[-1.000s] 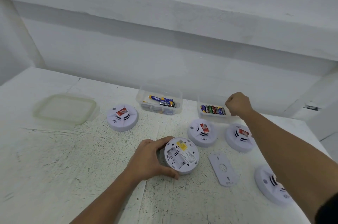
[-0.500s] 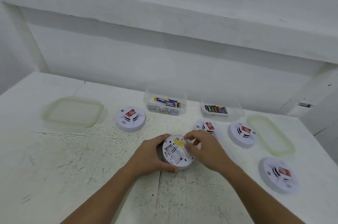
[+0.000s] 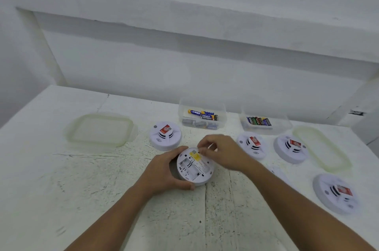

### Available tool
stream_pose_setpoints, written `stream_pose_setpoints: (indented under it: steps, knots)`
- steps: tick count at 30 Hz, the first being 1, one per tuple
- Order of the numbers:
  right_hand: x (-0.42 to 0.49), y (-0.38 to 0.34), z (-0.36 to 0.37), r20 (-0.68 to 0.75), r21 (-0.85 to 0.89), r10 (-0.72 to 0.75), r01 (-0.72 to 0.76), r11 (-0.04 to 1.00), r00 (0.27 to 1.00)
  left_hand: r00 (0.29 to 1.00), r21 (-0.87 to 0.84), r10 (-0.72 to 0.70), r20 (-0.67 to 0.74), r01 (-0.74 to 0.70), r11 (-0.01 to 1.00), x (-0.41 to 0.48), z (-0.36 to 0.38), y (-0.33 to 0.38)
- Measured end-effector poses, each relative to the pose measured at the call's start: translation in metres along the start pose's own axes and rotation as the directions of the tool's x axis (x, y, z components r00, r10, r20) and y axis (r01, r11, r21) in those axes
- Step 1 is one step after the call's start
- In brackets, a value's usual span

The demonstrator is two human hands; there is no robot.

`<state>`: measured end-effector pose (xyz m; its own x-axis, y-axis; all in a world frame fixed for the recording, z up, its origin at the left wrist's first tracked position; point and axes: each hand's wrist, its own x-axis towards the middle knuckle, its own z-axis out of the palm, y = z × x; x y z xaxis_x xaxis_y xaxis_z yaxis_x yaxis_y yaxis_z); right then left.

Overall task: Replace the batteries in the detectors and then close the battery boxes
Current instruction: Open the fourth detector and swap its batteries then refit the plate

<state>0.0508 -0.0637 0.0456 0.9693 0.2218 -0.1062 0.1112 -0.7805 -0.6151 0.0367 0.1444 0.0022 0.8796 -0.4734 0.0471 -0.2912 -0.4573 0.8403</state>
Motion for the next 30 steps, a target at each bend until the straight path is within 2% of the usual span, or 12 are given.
stream_pose_setpoints:
  steps: [3, 5, 7, 10, 14, 18, 30]
  knots:
    - [0.034, -0.013, -0.022, -0.068, -0.040, -0.029, 0.026, 0.999, 0.997, 1.000, -0.006, 0.018, -0.008, -0.018, 1.000, 0.000, 0.001, -0.004]
    - [0.063, -0.018, -0.034, -0.156, -0.044, -0.017, 0.010, 0.999, 0.988, 1.000, -0.003, 0.017, -0.007, -0.017, 1.000, 0.001, 0.001, -0.006]
    - [0.089, -0.020, -0.041, -0.171, -0.082, 0.016, -0.031, 0.996, 0.985, 1.000, 0.004, 0.019, -0.006, -0.019, 1.000, 0.002, 0.000, -0.008]
    - [0.117, -0.021, -0.040, -0.039, -0.140, 0.088, -0.093, 0.986, 0.995, 0.999, 0.013, 0.037, 0.005, -0.037, 0.999, 0.003, -0.001, -0.007]
    - [0.144, -0.018, -0.032, 0.083, -0.112, 0.223, -0.213, 0.971, 0.971, 0.998, 0.022, 0.058, 0.003, -0.058, 0.998, 0.004, -0.004, -0.005]
    - [0.160, -0.013, -0.021, 0.097, -0.175, 0.280, -0.260, 0.950, 0.955, 0.998, 0.022, 0.064, 0.009, -0.065, 0.998, 0.004, -0.005, -0.003]
    - [0.173, -0.011, -0.007, 0.165, -0.293, 0.278, -0.222, 0.930, 0.946, 0.999, 0.041, 0.047, 0.006, -0.048, 0.998, 0.006, -0.004, -0.006]
